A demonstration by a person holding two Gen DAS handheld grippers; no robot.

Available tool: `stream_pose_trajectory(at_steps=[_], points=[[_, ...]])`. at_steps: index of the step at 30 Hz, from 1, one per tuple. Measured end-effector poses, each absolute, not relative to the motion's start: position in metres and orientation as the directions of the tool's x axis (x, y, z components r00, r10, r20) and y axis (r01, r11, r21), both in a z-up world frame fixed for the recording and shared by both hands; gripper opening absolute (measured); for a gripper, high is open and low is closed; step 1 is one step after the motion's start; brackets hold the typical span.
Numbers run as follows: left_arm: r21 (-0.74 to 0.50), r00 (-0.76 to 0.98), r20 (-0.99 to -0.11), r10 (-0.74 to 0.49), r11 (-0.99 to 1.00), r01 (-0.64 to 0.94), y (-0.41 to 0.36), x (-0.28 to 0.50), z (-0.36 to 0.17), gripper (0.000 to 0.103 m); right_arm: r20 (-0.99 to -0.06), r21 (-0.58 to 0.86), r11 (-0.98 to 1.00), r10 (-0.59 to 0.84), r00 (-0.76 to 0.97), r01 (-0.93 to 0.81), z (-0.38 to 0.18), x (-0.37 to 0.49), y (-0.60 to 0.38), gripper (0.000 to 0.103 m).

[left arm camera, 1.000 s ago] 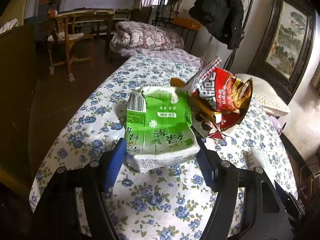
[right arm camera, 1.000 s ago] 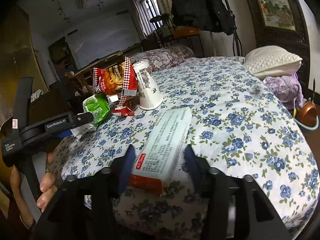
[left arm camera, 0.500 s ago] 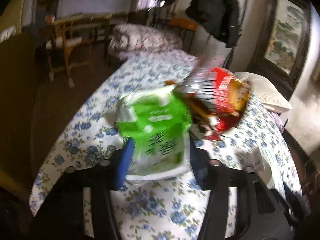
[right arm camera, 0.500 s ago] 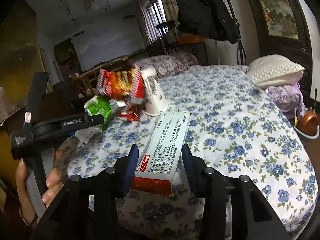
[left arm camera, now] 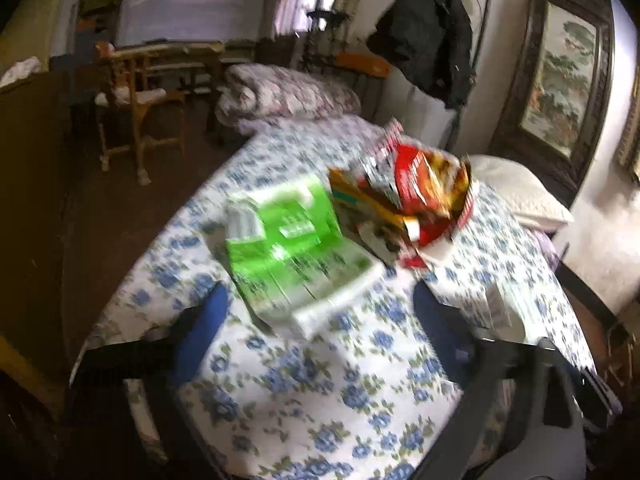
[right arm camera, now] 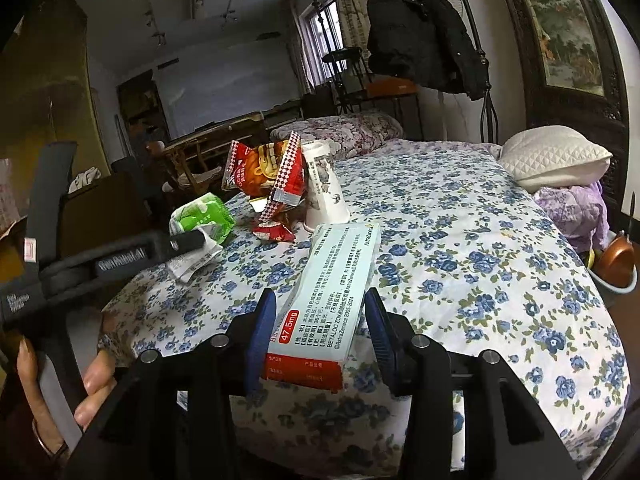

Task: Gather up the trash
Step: 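Lift and carry the box and green carton in both tools toward the wastebasket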

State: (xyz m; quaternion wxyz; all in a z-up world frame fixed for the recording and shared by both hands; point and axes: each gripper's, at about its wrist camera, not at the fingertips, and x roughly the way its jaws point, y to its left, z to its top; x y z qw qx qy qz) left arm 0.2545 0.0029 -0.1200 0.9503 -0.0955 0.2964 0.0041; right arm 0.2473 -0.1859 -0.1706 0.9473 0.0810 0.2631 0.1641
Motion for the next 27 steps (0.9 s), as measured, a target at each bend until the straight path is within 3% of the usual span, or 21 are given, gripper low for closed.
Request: stream_pose_trajectory(at_steps=[2,7,12,14,16,18,21,27], points=[[-0.176,0.821,-0.569,-0.043,0.982,-0.070,0.002,0.262,-0.120,0.096,-0.472,0.255,0.930,0.359,0.805,-0.265,-0.171,0.248,-0.189,0.046],[-0.192,0.735,-0.676,-0.055,0.976,-0.104,0.002,0.292,-0.136,0.096,-0.481,0.289,0.922,0.373,0.793,-0.258,-0.173,0.254,-0.193,0.046],[-0.205,0.707,-0.707,-0.026,0.964,-0.169,0.012,0.307,-0.142,0.096,-0.476,0.300,0.918,0.380,0.793,-0.260,-0.173,0.254,-0.197,0.046],[-0.214,0.719,-0.693,-0.053,0.967,-0.135,0.009,0.303,-0.141,0.083,-0.466,0.304,0.916,0.382,0.798,-0.261,-0.172,0.252,-0.198,0.045],[-0.210,0.744,-0.664,-0.072,0.973,-0.093,0.005,0.297,-0.135,0.060,-0.451,0.307,0.914,0.385,0.805,-0.265,-0.170,0.249,-0.199,0.045],[-0.179,0.769,-0.634,-0.083,0.983,-0.042,-0.005,0.287,-0.129,0.045,-0.439,0.302,0.914,0.386,0.811,-0.271,-0.168,0.246,-0.199,0.045],[-0.158,0.784,-0.610,-0.112,0.987,0.018,-0.017,0.273,-0.127,0.035,-0.436,0.287,0.919,0.377,0.817,-0.271,-0.167,0.243,-0.198,0.045],[-0.222,0.792,-0.589,-0.160,0.975,0.033,-0.005,0.264,-0.126,0.035,-0.434,0.271,0.923,0.372,0.820,-0.275,-0.165,0.240,-0.195,0.045]])
